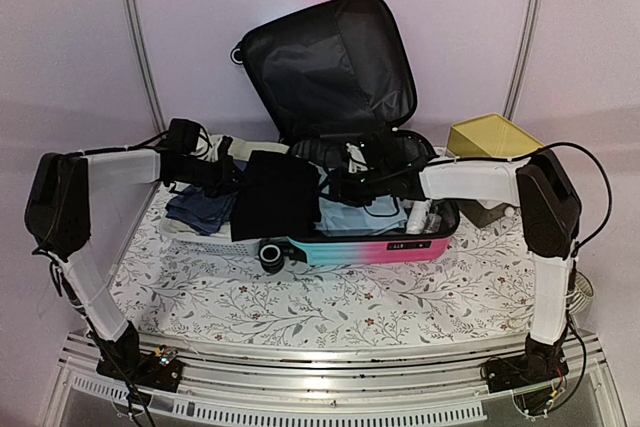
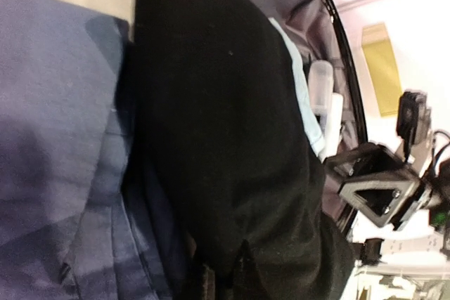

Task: Open, take out, and arrange the luggage
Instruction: Adjust the clothes in the bin.

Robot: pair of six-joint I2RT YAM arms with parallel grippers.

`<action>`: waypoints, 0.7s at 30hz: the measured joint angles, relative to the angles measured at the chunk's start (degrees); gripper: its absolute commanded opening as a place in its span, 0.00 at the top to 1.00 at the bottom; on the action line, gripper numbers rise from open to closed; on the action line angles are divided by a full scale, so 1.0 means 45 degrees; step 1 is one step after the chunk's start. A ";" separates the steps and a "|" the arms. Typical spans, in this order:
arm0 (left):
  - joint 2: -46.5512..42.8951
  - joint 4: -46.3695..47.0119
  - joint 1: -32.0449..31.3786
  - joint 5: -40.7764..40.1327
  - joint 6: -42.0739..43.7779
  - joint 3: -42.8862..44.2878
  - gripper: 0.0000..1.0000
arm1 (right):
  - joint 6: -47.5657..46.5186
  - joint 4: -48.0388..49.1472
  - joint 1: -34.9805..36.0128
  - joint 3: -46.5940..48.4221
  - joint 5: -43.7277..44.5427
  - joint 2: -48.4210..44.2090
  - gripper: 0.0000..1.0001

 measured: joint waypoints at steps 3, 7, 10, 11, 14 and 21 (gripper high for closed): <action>-0.0083 -0.0330 0.0005 -0.0350 0.0262 0.0287 1.00 | 0.0005 0.0015 -0.0083 -0.0325 0.0019 -0.0189 0.57; -0.0816 -0.1360 0.0131 -0.1423 0.0845 0.0316 1.00 | -0.0005 0.0024 -0.0160 -0.0661 0.0073 -0.0520 0.57; -0.1530 -0.2113 0.0578 -0.2064 0.1413 0.0321 1.00 | -0.0024 0.0073 -0.0214 -0.0743 0.0083 -0.0709 0.57; -0.1719 -0.2404 0.0840 -0.2361 0.1666 0.0359 1.00 | -0.0034 0.0102 -0.0228 -0.0753 0.0087 -0.0748 0.57; -0.1685 -0.3254 0.1603 -0.3594 0.2560 0.0884 1.00 | -0.0053 0.0155 -0.0267 -0.0763 0.0083 -0.0826 0.57; 0.0724 -0.5017 0.2025 -0.6096 0.4425 0.3453 1.00 | -0.0117 0.0194 -0.0291 -0.1064 0.0112 -0.0937 0.57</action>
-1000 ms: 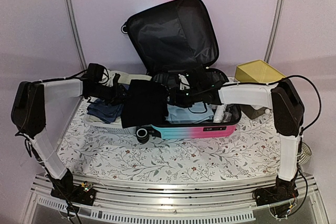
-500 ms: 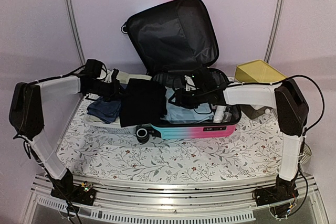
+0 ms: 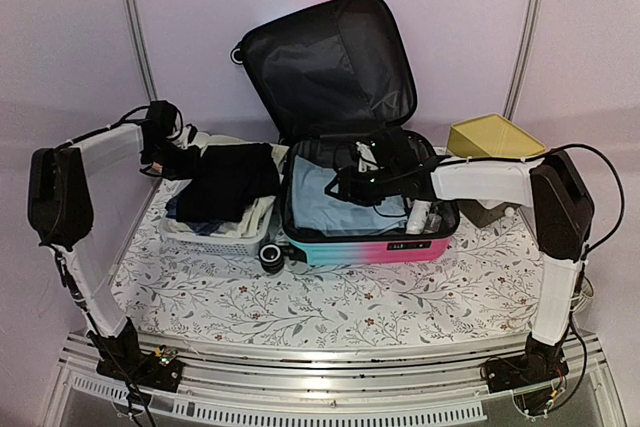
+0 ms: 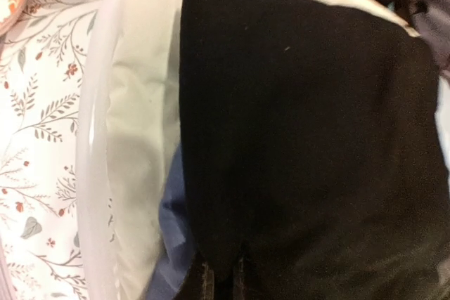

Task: Open, take out, and arrange the luggage
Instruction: Adjust the clothes in the bin.

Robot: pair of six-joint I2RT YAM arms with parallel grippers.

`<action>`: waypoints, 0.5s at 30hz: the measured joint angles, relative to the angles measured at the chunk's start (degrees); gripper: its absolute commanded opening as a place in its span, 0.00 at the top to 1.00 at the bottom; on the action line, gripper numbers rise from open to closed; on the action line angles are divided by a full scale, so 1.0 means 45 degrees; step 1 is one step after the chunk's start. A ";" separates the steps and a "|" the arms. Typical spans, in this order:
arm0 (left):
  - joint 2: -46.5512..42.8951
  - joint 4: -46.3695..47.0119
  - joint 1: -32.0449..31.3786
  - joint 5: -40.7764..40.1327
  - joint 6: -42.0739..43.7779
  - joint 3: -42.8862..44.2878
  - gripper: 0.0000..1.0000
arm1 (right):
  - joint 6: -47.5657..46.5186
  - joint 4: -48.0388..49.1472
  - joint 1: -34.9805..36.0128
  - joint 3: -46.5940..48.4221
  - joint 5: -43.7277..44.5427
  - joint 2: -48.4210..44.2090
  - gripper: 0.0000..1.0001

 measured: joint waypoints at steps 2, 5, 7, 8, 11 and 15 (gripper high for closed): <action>0.0505 -0.0282 0.0000 -0.0233 0.0136 0.0306 1.00 | -0.0019 -0.0010 0.0000 -0.0107 0.0039 -0.0078 0.57; 0.0986 -0.0568 0.0000 -0.0311 0.0253 0.0695 1.00 | -0.0029 -0.0019 -0.0005 -0.0170 0.0078 -0.0160 0.57; 0.1146 -0.0753 -0.0005 -0.0408 0.0282 0.0986 1.00 | -0.0029 -0.0019 -0.0005 -0.0170 0.0087 -0.0185 0.57; 0.1195 -0.0865 -0.0005 -0.0534 0.0301 0.1132 1.00 | -0.0029 -0.0019 -0.0010 -0.0170 0.0092 -0.0204 0.57; 0.1219 -0.1039 -0.0019 -0.0952 0.0311 0.1428 1.00 | -0.0039 -0.0029 -0.0010 -0.0170 0.0185 -0.0248 0.57; 0.1214 -0.1035 -0.0019 -0.1297 0.0306 0.1530 0.94 | -0.0092 -0.0029 -0.0010 -0.0170 0.0228 -0.0287 0.57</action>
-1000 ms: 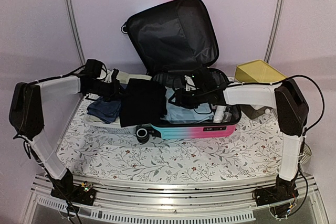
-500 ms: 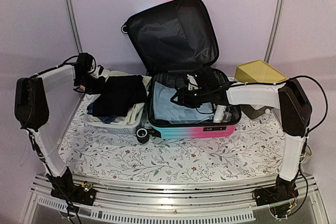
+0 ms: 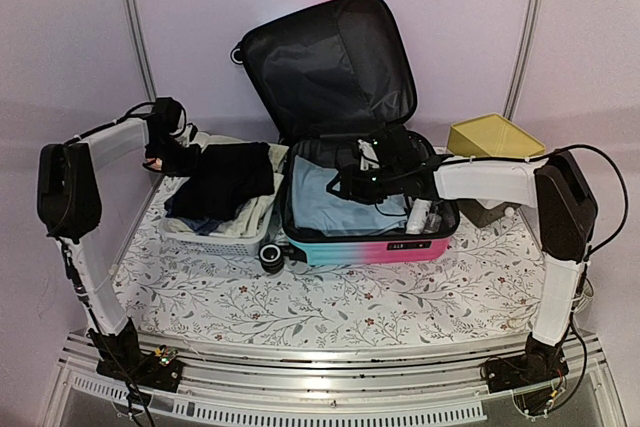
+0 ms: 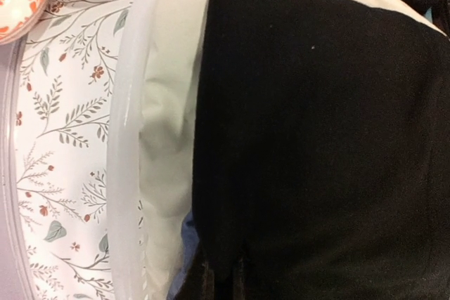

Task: Open, take out, and arrange the luggage
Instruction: Adjust the clothes in the bin.

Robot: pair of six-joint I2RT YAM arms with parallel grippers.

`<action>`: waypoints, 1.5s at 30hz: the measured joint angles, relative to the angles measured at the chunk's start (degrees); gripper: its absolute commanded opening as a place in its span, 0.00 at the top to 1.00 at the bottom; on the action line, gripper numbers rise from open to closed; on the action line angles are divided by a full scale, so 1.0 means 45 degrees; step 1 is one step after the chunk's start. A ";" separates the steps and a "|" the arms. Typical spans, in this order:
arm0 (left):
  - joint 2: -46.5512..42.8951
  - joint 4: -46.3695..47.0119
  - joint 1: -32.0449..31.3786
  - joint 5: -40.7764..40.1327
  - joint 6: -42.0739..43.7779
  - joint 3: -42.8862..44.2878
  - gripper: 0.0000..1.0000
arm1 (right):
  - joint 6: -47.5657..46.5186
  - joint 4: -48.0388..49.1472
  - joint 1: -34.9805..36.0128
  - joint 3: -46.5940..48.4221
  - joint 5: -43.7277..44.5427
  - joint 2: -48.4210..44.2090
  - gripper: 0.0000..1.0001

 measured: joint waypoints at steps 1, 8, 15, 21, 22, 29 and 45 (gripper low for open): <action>0.0000 0.0010 0.0000 -0.0053 0.0000 0.0005 0.87 | -0.0029 -0.0005 0.0000 0.0000 0.0000 0.0000 0.57; -0.0102 0.0345 0.0063 -0.0253 -0.0466 -0.0010 0.47 | -0.0117 -0.0010 0.0000 -0.0102 0.0049 -0.0053 0.57; -0.3803 0.2501 -0.0340 0.0350 -0.1452 -0.3128 0.56 | -0.0151 -0.0068 -0.0126 -0.0476 0.0092 -0.0452 0.57; -0.6241 0.6028 -0.0738 0.2545 -0.2565 -0.5085 1.00 | -0.0170 -0.0005 -0.0170 -0.0559 0.0078 -0.0704 0.58; -0.6256 0.6688 -0.0763 0.2992 -0.2803 -0.5459 1.00 | -0.0170 0.0107 -0.0170 -0.0714 0.0024 -0.0801 0.57; -0.4439 1.1608 -0.1205 0.4017 -0.4347 -0.9413 1.00 | -0.0112 0.1870 -0.0175 -0.3866 -0.0345 -0.2987 0.59; -0.3351 1.2993 -0.2642 0.2977 -0.4566 -0.8558 1.00 | -0.0515 0.3662 -0.0180 -0.7431 0.1462 -0.7417 0.59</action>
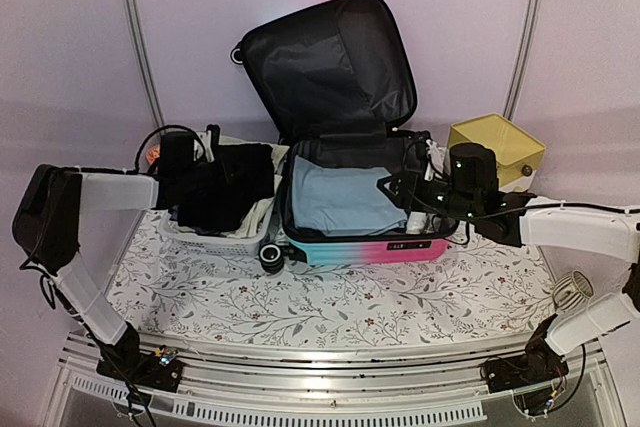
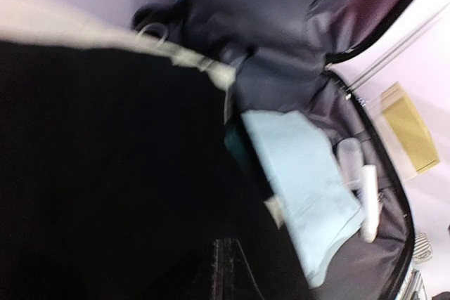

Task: Open, take out, and arrange the luggage
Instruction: Adjust the clothes in the bin.

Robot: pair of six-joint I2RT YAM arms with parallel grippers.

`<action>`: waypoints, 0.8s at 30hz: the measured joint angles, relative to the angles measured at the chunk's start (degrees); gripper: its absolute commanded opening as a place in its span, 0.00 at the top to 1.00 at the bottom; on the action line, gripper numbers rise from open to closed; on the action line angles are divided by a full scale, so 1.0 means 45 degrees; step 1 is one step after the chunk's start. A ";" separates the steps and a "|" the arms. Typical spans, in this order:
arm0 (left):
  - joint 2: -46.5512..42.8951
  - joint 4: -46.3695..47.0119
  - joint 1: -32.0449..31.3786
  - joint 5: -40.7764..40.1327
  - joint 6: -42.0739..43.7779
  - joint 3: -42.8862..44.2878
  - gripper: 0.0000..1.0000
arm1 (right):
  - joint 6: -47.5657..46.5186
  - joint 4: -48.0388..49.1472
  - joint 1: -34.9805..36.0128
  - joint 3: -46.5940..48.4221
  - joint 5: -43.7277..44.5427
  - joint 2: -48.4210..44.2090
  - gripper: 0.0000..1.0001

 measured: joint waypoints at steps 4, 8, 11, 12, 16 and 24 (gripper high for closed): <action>0.0442 -0.0413 -0.0287 -0.0262 0.0243 0.2025 1.00 | -0.0233 0.0044 0.0000 -0.0238 0.0481 -0.0491 0.59; 0.1967 0.0092 -0.0282 -0.0340 0.0180 0.2856 1.00 | -0.0359 0.0049 0.0000 -0.0554 0.0865 -0.0996 0.59; 0.3847 0.0452 -0.0277 -0.0311 -0.0039 0.2817 1.00 | -0.0389 0.0034 0.0000 -0.0865 0.1005 -0.1341 0.59; 0.4401 0.0675 -0.0262 -0.0277 -0.0121 0.2812 1.00 | -0.0389 0.0024 0.0000 -0.0976 0.1054 -0.1467 0.59; 0.4546 0.1141 -0.0287 -0.0301 -0.0248 0.2812 1.00 | -0.0413 -0.0015 -0.0005 -0.1287 0.1229 -0.1909 0.59; 0.2157 -0.1171 -0.0491 -0.1574 0.0593 0.2822 0.96 | -0.0680 -0.0826 -0.0034 -0.0874 0.1637 -0.1749 0.59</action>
